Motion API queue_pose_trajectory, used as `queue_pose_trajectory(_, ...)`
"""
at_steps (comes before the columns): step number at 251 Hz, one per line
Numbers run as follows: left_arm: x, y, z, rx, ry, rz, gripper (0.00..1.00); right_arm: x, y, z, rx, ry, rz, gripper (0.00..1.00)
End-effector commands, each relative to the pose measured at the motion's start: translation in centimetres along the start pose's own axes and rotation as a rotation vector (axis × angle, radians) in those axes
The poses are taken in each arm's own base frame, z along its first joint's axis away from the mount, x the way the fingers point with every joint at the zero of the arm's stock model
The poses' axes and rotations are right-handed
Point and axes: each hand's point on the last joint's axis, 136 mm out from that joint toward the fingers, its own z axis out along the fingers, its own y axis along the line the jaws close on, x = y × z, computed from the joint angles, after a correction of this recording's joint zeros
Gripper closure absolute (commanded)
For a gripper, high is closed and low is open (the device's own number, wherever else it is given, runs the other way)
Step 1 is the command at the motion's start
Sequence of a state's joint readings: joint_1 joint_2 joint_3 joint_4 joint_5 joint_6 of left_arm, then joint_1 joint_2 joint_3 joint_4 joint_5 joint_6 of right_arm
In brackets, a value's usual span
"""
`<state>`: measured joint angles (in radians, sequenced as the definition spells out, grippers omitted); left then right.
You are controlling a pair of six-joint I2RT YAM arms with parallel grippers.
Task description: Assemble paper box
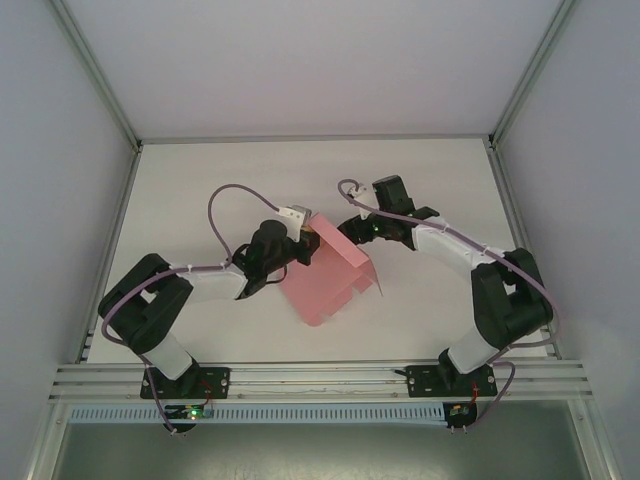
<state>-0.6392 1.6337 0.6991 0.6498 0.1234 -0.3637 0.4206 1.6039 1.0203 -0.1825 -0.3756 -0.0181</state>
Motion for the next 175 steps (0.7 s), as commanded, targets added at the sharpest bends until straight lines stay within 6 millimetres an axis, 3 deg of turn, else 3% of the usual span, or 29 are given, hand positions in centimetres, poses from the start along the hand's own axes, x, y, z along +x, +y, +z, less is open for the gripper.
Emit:
queue_pose_trajectory(1,-3.2,2.4,1.3,-0.152,-0.093,-0.073,1.00,-1.5,8.7,0.2,-0.400,-0.036,0.003,0.33)
queue_pose_trajectory(45,-3.2,3.8,1.3,-0.275,-0.072,-0.075,1.00,-3.2,10.4,-0.4,-0.470,-0.082,-0.015,0.33)
queue_pose_trajectory(68,-3.2,3.4,1.0,-0.255,-0.065,-0.065,1.00,-3.5,9.6,-0.3,-0.406,-0.093,-0.004,0.33)
queue_pose_trajectory(86,-3.1,2.4,0.4,-0.195,-0.072,-0.037,1.00,-3.4,6.6,0.0,-0.246,-0.100,0.029,0.31)
queue_pose_trajectory(110,-3.2,2.0,-1.5,-0.170,-0.111,-0.023,1.00,-2.5,0.7,-0.9,0.033,-0.095,0.086,0.27)
queue_pose_trajectory(130,-3.4,2.7,-3.4,-0.220,-0.131,-0.018,1.00,-1.5,-3.4,-3.3,0.213,-0.103,0.138,0.18)
queue_pose_trajectory(142,-3.4,3.2,-4.5,-0.256,-0.138,-0.007,1.00,-1.1,-5.4,-5.1,0.298,-0.119,0.165,0.02)
queue_pose_trajectory(160,-3.5,4.0,-5.9,-0.309,-0.149,0.004,1.00,-0.4,-7.4,-8.0,0.403,-0.145,0.201,0.02)
queue_pose_trajectory(175,-3.5,5.0,-7.0,-0.374,-0.155,-0.005,1.00,-0.2,-7.8,-10.2,0.449,-0.179,0.204,0.02)
